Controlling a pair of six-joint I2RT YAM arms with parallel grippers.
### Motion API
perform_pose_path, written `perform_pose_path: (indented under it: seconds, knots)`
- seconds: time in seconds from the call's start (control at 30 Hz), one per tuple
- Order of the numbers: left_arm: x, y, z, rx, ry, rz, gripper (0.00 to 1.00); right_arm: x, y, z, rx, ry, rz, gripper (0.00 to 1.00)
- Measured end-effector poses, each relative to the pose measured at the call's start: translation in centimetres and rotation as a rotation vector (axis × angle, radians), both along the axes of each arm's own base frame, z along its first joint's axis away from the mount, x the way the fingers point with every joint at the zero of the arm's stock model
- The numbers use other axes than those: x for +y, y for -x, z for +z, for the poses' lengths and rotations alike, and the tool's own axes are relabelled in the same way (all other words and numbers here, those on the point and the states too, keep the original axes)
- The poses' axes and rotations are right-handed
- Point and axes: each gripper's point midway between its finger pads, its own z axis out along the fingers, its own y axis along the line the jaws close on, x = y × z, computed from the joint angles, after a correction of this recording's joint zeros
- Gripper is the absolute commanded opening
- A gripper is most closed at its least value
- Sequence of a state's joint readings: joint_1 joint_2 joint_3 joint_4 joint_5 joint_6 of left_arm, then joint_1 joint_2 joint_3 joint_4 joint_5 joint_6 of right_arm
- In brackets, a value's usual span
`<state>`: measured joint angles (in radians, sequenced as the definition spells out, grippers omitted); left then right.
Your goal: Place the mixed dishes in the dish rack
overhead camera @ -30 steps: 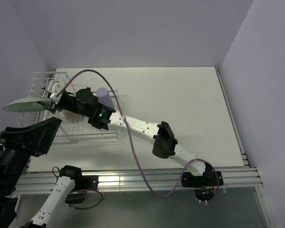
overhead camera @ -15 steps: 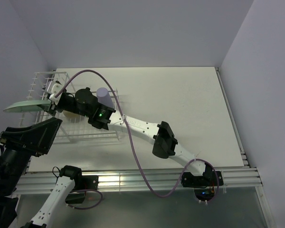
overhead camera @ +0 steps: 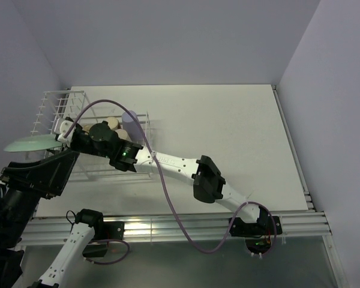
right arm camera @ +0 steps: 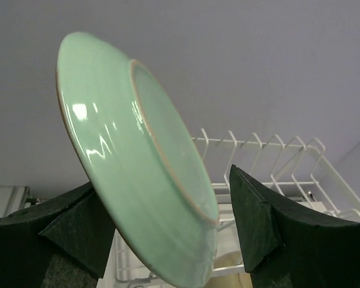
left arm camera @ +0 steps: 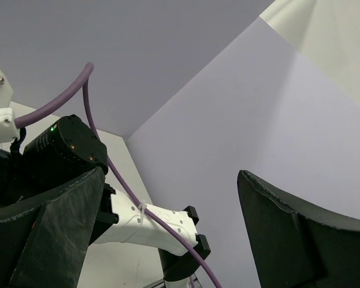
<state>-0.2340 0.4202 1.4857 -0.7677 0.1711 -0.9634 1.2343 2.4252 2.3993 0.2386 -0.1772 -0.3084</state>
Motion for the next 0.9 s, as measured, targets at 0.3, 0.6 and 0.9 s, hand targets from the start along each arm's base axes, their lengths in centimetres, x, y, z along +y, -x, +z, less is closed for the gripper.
perform_pose_path:
  seconds: [0.3, 0.6, 0.9]
  knots:
    - [-0.1, -0.3, -0.4, 0.011, -0.003, 0.000, 0.99, -0.2, 0.3, -1.5, 0.013, 0.039, 0.002, 0.78]
    - [0.2, 0.5, -0.3, -0.007, 0.002, 0.003, 0.99, -1.5, 0.9, 0.0, 0.012, 0.033, 0.006, 0.81]
    - [0.1, 0.3, -0.6, -0.001, 0.001, 0.003, 0.99, -2.5, 1.5, 0.0, 0.017, 0.044, 0.021, 0.83]
